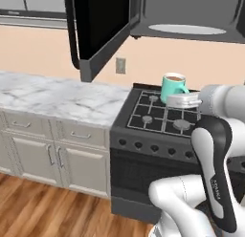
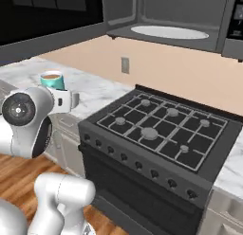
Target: Pick the cup of tea, navigate to the dining table, and place it on the saucer.
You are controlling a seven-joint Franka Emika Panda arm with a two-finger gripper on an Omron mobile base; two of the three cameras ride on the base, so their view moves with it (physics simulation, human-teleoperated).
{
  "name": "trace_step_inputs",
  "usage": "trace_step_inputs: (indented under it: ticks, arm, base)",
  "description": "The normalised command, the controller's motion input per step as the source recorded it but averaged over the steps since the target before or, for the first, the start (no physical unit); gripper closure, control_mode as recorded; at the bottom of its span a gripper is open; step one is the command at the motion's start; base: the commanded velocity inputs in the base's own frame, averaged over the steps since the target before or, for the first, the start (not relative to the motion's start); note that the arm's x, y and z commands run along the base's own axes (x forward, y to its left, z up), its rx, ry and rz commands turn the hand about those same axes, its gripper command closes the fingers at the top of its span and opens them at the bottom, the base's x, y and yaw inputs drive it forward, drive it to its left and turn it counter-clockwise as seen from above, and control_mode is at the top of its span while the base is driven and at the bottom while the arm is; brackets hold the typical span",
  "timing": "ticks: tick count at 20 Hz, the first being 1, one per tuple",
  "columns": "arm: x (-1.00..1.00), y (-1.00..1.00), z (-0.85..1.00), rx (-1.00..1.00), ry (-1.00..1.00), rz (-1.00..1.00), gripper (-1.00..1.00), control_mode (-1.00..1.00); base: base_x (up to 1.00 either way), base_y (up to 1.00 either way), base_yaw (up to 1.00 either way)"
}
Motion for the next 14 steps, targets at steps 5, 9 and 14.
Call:
trace_step_inputs:
  ticks: [5,9,14]
  arm:
    - [0.0,0.0,0.0,0.0,0.0,0.0,1.0,1.0]
    - [0.0,0.0,0.0,0.0,0.0,0.0,1.0,1.0]
    - [0.0,0.0,0.0,0.0,0.0,0.0,1.0,1.0]
  base:
    - [-0.26,-0.12,0.96]
    - [-0.4,-0.1,0.97]
    - [-0.38,-0.07,0.97]
